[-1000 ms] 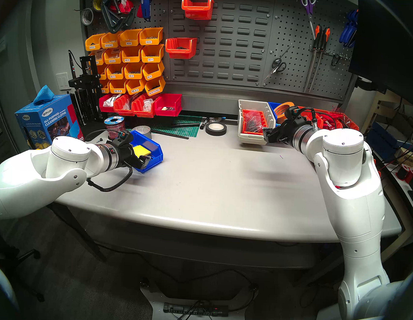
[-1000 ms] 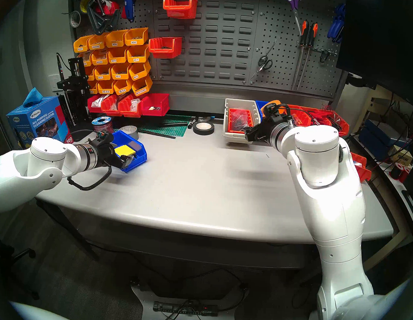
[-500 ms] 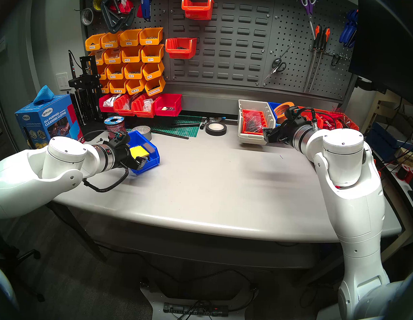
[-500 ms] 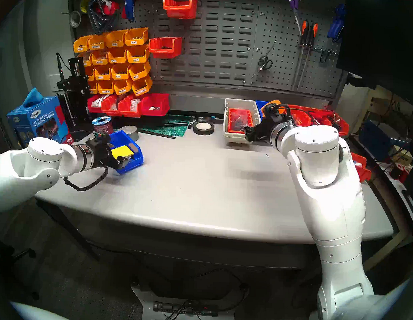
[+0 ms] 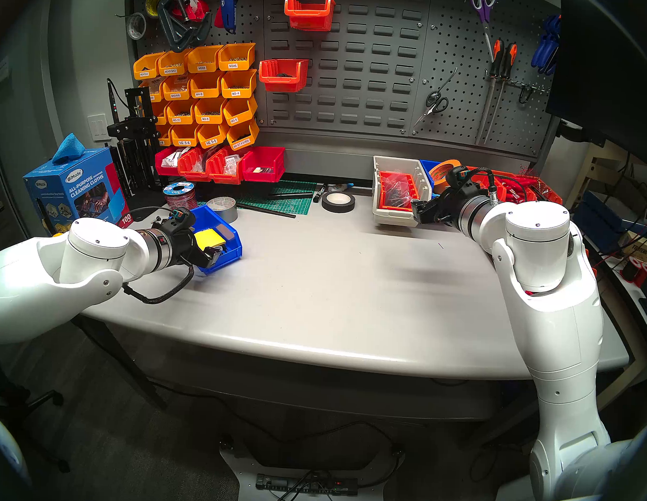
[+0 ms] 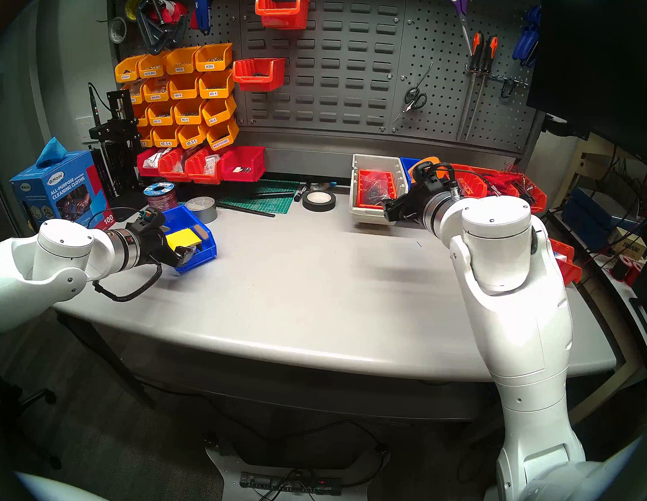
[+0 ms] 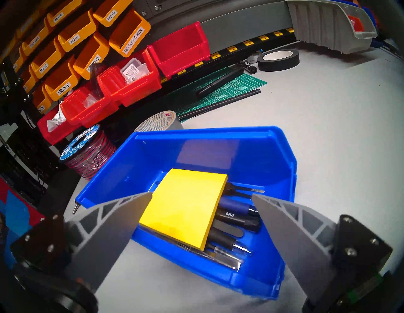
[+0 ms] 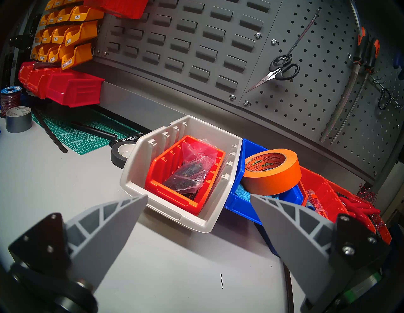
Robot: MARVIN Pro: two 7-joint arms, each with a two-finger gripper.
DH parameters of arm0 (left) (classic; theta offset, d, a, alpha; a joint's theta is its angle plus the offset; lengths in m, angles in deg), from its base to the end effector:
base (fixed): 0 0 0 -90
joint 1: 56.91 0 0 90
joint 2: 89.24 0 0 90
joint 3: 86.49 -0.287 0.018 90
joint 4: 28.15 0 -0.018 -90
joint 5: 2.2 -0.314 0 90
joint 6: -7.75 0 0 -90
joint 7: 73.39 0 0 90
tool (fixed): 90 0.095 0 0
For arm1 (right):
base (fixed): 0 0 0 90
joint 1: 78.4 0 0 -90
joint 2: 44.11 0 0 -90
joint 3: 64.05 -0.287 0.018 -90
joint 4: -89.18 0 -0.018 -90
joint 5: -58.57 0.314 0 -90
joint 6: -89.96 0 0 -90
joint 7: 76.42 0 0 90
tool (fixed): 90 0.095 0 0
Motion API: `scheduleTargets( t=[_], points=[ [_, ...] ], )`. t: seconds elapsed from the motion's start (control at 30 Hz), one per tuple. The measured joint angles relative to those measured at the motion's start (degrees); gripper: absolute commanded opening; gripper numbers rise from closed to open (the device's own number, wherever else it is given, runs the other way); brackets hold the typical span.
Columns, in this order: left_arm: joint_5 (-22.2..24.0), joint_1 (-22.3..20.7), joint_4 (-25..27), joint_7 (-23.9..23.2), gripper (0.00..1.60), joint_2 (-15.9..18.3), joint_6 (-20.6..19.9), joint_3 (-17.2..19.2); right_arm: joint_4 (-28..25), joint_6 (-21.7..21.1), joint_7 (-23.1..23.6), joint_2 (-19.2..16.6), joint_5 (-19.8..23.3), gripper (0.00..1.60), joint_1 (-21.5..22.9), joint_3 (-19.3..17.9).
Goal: Hang all the unorganized tool boxes onto the wall
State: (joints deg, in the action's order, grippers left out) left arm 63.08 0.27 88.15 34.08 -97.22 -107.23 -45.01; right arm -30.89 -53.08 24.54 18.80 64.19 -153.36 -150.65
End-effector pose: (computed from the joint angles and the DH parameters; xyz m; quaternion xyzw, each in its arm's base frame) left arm 0.3894 0.1199 -0.1468 -0.8296 0.2364 -0.5001 0.0757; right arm 0.4155 -0.0392 -0.0767 0.7591 0.1912 0.6173 0.0779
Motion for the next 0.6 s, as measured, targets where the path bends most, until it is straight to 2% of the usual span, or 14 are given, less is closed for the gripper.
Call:
scheduleTargets(
  t=[0.3,0.6],
  points=[
    [-2.03,0.46,0.63,-0.84,1.60,0.70,0.05,0.11,0.00,0.00,-0.01,0.00,0.00,1.60,0.00,0.00],
    [-7.83,-0.83,0.48,-4.25,1.60,-2.81,-2.23,-0.41,0.00,0.00,-0.01,0.00,0.00,1.60,0.00,0.00]
  ],
)
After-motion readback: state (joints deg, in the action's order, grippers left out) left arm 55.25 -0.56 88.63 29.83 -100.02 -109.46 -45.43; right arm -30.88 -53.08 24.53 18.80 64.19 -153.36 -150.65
